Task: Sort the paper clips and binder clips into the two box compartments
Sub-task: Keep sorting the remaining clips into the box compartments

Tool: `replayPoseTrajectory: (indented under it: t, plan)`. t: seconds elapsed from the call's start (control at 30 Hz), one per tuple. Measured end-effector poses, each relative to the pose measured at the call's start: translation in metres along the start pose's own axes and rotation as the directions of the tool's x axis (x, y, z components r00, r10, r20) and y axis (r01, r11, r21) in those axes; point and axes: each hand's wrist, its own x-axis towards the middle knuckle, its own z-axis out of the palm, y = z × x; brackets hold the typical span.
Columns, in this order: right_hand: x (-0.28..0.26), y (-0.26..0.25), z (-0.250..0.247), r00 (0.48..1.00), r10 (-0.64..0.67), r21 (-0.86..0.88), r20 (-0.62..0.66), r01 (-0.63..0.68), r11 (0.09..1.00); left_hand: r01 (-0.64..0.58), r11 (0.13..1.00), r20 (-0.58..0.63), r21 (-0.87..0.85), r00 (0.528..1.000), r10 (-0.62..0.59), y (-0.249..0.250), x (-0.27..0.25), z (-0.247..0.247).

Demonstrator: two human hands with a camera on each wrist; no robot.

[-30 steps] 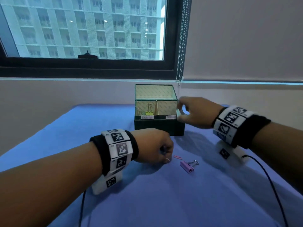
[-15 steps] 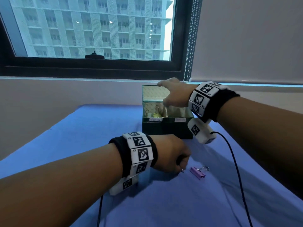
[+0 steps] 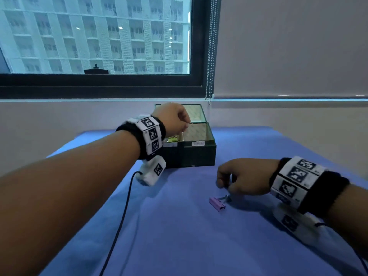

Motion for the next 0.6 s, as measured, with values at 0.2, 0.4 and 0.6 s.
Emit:
replayPoseTrajectory:
  t: [0.2, 0.4, 0.6]
  plan:
    - [0.003, -0.007, 0.011, 0.99, -0.14, 0.089, 0.02, 0.138, 0.987, 0.089, 0.996, 0.031, -0.025, 0.996, -0.088, -0.005, 0.006, -0.007]
    - [0.004, -0.015, 0.006, 0.971, -0.238, -0.034, -0.023, 0.237, 0.971, 0.025, 0.887, 0.074, 0.46, 0.995, -0.066, -0.036, -0.033, -0.031]
    - [0.067, -0.055, -0.054, 0.832, -0.207, 0.062, -0.515, 0.277, 0.959, -0.004, 0.887, 0.052, 0.462, 0.998, -0.022, -0.053, -0.054, -0.033]
